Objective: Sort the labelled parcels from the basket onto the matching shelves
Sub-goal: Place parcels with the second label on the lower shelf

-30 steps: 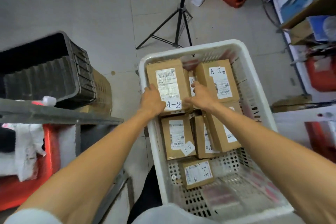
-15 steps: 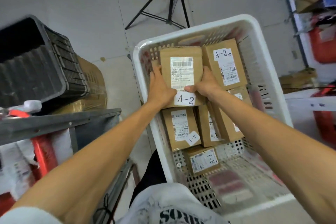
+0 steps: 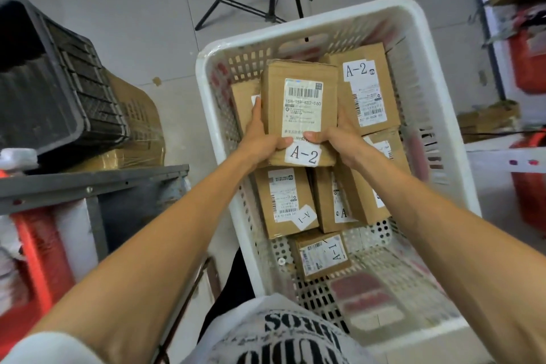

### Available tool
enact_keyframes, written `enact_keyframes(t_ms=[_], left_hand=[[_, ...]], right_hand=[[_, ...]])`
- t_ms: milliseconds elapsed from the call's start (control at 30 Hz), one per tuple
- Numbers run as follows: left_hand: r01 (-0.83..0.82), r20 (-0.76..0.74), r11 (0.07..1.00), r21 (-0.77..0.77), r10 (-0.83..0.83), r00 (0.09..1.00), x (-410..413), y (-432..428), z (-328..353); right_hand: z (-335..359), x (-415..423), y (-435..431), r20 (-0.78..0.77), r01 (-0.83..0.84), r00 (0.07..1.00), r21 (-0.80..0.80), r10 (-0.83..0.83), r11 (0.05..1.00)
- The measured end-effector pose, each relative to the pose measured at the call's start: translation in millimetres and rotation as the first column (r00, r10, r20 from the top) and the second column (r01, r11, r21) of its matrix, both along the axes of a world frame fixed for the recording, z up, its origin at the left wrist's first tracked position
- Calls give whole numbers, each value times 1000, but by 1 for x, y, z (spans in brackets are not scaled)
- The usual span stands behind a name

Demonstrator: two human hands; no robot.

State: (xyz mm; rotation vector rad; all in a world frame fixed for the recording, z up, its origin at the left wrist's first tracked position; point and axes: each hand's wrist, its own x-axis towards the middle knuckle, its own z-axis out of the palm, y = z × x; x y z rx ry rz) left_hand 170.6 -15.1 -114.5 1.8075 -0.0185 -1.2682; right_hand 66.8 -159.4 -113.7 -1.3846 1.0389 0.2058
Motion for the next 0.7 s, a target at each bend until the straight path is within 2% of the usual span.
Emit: enact_keyframes(t_ms=[200, 433, 700], left_hand=[[-17, 1, 997, -74, 18, 1000, -19, 2, 17], [-45, 208, 986, -163, 79, 975, -70, 5, 73], [-58, 339, 943, -327, 174, 925, -112, 24, 173]], right_hand=[[14, -17, -1, 62, -62, 996, 16, 61, 998], [67, -49, -13, 128, -196, 969, -134, 213, 971], [166, -92, 2, 319, -197, 915, -180, 246, 964]])
